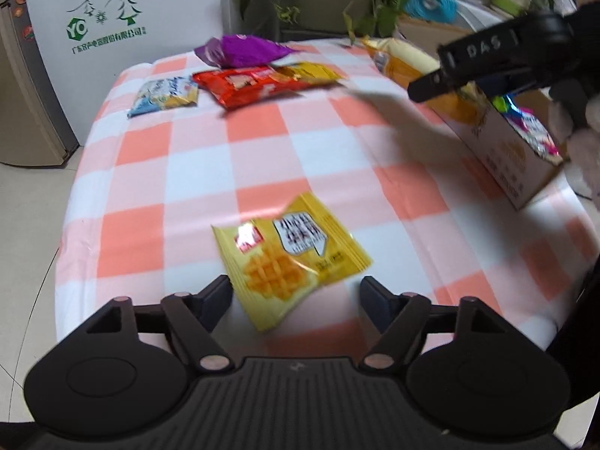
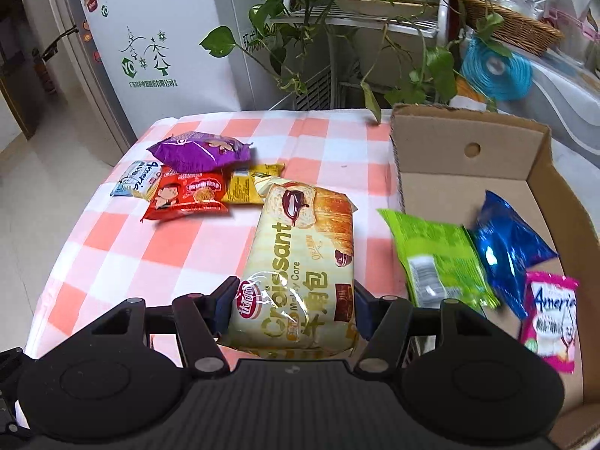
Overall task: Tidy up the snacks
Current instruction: 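Lift both held bags and carry them over the cardboard box, then open both tools to drop the waffle and croissant bags into the box, then move both open tools away from the box toward the purple and red bags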
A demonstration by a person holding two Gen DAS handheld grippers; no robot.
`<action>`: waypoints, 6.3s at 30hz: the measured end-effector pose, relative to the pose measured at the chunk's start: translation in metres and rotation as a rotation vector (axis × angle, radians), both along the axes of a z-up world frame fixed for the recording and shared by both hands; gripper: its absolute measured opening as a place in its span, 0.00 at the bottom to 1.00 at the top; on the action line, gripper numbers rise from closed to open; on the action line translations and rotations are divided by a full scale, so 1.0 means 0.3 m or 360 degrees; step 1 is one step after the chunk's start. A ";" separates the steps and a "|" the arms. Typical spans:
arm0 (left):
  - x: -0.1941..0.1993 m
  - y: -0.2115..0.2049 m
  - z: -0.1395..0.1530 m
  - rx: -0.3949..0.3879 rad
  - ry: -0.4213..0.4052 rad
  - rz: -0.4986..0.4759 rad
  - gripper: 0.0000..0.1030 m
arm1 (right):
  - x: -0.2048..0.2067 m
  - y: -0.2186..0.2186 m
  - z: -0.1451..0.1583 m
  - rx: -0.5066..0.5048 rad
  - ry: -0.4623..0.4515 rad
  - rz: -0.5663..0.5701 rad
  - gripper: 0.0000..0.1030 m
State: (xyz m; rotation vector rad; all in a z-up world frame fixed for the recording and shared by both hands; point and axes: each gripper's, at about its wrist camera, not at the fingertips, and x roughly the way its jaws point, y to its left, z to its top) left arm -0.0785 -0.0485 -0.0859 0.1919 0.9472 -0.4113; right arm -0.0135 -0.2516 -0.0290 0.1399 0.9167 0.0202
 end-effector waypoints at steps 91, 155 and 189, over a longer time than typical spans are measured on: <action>0.102 -0.437 0.332 -0.0394 -0.0359 -0.0039 0.53 | -0.185 -0.365 0.212 0.0117 -0.0376 -0.0173 0.66; 0.201 -0.127 0.233 -0.0239 -0.0243 0.0336 0.88 | -0.079 -0.149 0.151 0.0037 -0.0319 0.0195 0.78; 0.603 -0.018 0.098 -0.0238 -0.0164 0.0443 0.89 | 0.389 0.042 0.027 0.0317 -0.0218 0.0178 0.78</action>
